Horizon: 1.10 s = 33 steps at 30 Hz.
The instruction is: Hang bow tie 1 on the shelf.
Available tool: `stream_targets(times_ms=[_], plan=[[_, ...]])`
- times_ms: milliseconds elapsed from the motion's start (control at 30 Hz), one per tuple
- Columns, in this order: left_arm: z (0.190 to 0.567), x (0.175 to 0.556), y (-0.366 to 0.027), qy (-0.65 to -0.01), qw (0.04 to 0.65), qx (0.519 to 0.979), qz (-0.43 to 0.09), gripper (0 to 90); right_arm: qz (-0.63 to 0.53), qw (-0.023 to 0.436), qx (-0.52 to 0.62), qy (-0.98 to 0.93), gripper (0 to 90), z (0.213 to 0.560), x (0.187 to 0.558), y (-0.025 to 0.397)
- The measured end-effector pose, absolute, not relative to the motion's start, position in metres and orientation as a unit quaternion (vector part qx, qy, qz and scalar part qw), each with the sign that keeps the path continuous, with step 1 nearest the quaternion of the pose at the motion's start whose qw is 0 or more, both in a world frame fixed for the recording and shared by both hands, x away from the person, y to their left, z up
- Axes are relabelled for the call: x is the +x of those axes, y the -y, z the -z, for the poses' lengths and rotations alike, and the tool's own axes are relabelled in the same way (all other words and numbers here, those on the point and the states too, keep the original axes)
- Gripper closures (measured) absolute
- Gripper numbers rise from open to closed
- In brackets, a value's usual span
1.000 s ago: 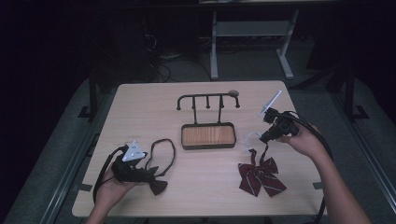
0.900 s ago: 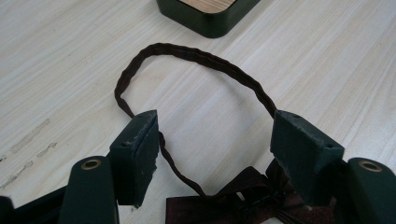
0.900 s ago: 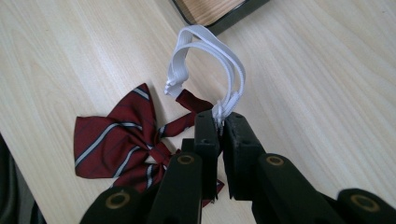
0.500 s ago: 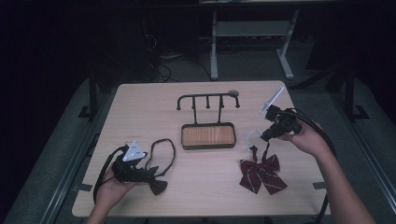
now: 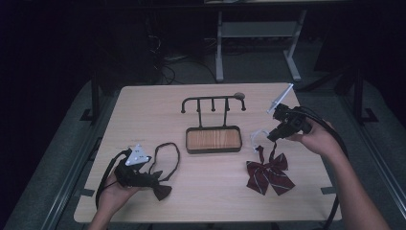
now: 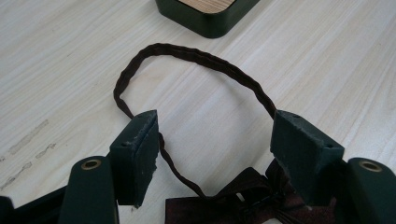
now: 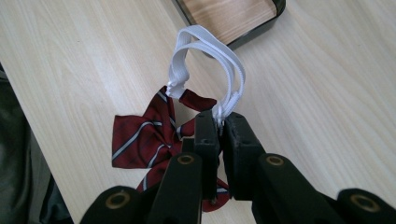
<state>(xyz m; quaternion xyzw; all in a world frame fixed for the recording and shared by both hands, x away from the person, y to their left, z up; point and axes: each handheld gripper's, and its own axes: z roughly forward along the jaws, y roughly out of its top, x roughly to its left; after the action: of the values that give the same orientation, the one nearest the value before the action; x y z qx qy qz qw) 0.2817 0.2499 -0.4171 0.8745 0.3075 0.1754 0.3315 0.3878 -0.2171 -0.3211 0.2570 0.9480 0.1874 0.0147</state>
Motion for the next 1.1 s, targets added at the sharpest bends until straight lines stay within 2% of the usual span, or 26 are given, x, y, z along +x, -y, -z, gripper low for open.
stream_targets(times_ms=[1100], plan=[[0.418, 0.282, -0.251, -0.305, 0.332, 0.875, -0.175, 32.4, -0.208, 0.013, 0.226, -0.952, 84.5, 0.28, 0.389, 0.2]])
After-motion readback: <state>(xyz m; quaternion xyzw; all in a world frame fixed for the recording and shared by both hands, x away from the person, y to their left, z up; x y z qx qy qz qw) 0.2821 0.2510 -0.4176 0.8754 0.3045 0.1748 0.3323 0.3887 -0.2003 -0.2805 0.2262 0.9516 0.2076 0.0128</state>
